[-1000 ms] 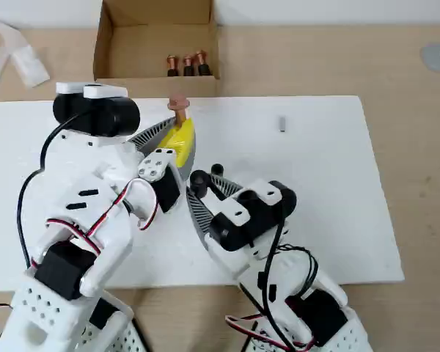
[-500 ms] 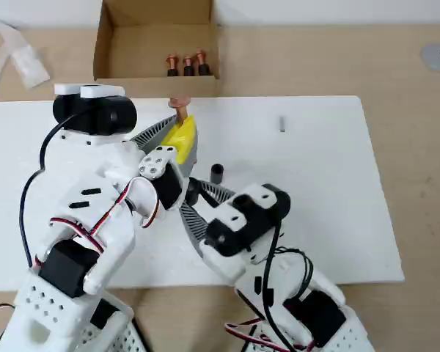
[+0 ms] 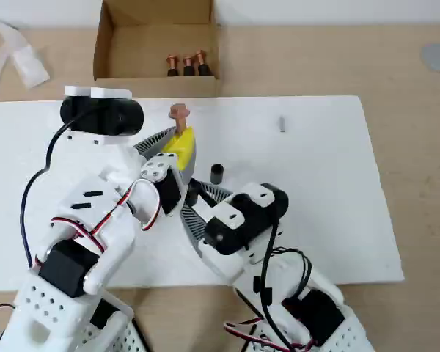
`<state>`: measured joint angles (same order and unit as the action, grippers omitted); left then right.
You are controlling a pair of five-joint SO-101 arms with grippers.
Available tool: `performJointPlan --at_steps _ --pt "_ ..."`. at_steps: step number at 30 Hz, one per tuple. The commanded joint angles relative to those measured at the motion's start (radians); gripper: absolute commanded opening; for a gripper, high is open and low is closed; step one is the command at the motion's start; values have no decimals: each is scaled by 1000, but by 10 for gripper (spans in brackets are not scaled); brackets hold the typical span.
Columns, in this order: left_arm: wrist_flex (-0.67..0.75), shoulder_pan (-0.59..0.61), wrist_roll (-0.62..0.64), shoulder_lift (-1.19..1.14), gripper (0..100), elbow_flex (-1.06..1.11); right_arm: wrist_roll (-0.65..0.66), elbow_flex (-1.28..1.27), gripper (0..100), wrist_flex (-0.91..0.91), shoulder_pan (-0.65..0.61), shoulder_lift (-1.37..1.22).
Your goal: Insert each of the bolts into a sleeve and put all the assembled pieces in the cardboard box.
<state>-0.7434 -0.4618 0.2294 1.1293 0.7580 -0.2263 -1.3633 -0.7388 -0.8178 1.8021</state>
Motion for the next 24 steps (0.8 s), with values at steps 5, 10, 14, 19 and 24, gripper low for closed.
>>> performJointPlan --at_steps 5,10,14,19,24 --pt "2 -80 -3 13 5 -25 -3 -16 9 18 -8 -4" --pt "-3 -77 -48 73 5 -61 -5 -24 9 -15 -8 -4" --pt "-66 -86 -100 188 5 -61 -5 -24 9 -15 -8 -4" --pt "-146 -86 -100 274 5 -61 -5 -25 9 -14 -8 -4" --pt "-147 -87 -95 285 5 -35 -5 -25 9 -14 -8 -4"
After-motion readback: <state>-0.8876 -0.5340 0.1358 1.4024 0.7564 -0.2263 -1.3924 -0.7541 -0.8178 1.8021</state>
